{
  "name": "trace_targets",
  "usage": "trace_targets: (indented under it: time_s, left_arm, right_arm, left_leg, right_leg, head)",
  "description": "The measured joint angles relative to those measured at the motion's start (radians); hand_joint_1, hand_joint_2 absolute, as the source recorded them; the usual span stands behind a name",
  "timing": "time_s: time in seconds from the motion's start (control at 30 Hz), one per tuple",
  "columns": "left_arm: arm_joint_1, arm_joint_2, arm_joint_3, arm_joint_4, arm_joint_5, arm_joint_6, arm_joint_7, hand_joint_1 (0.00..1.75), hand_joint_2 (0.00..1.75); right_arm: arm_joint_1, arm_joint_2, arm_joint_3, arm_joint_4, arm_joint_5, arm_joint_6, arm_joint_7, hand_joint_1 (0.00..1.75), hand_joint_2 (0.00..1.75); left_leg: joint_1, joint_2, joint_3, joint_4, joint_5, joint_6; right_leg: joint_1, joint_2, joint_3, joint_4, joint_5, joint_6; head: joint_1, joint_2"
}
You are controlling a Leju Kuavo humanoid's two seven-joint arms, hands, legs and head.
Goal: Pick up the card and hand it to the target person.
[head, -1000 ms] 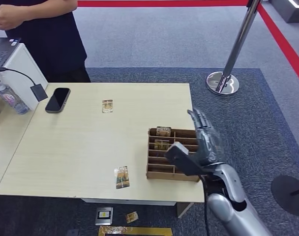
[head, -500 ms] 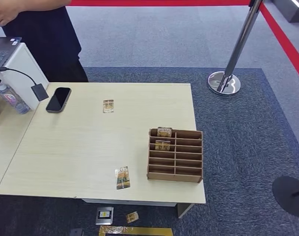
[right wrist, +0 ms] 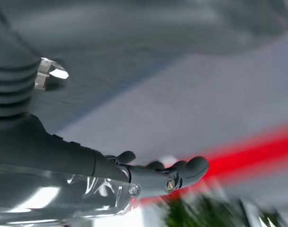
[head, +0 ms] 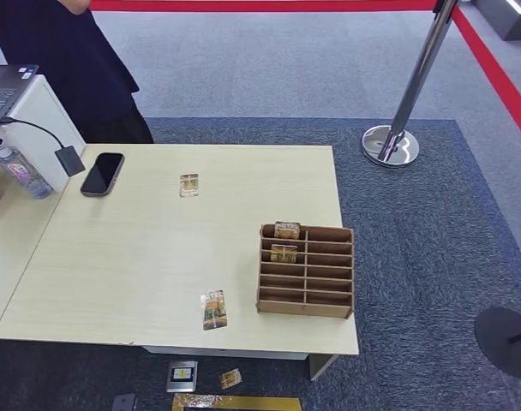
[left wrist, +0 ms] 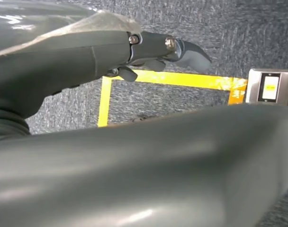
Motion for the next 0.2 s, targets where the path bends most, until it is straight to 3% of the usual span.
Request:
trace_targets:
  time_s: [0.2]
  left_arm:
    - [-0.051,0.011,0.042,0.092,-0.015,-0.002,-0.07,0.0,0.0]
  right_arm:
    - [-0.027,0.034,-0.093,0.308,0.1,0.064,0.121,0.0,1.75]
  left_leg:
    - [0.001,0.0,0.0,-0.001,0.0,0.0]
  right_leg:
    - [0.001,0.0,0.0,0.0,0.0,-0.001]
  head:
    - [0.0,0.0]
